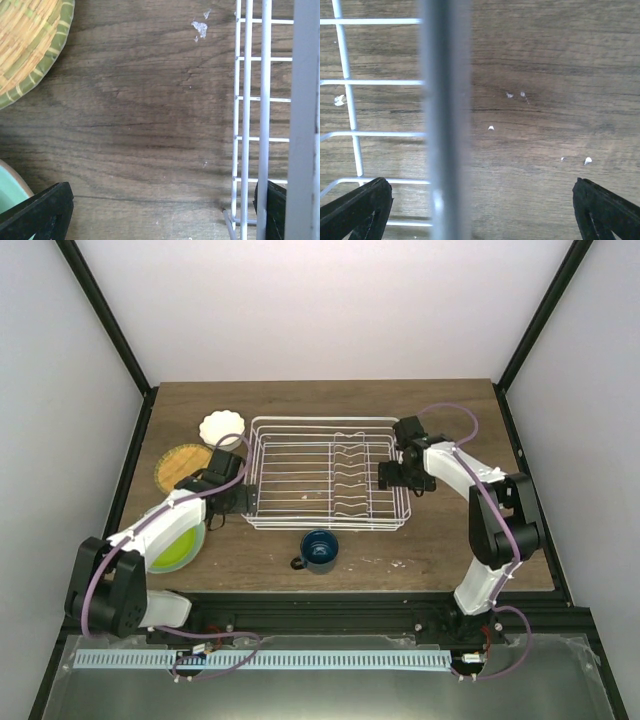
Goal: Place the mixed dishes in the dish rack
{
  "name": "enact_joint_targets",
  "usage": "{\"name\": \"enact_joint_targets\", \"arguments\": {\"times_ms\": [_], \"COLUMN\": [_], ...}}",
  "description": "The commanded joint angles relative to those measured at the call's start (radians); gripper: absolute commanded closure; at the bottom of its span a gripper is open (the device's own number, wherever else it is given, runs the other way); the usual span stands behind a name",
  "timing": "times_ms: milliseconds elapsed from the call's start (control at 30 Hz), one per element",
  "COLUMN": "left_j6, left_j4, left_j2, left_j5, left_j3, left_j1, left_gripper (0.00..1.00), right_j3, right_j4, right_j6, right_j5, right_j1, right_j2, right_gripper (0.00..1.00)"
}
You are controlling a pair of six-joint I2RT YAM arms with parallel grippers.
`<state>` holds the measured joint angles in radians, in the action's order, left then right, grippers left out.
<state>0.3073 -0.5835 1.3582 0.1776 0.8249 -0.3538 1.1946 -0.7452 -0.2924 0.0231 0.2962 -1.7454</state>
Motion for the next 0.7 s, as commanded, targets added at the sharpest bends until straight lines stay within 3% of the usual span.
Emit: {"name": "enact_joint_targets", "arguments": {"times_ms": [0, 667], "left_j6": [0.002, 0.076], "left_j4": [-0.049, -0.118], "left_j2": [-0.032, -0.103], "left_j5": [-0.003, -0.064], "left_j3": [-0.040, -0.070], "left_j1": [0.007, 0.007], "left_gripper": [0.00, 0.00], "right_j3": [-0.080, -0.149], "right_j4": [-0.086, -0.096], "right_j6": [-0.029, -0.068], "right_j5": [-0.029, -0.038], "right_j1": [0.037, 0.052], "right_j2": [-0.014, 0.006], "right_gripper": [0.00, 0.00]}}
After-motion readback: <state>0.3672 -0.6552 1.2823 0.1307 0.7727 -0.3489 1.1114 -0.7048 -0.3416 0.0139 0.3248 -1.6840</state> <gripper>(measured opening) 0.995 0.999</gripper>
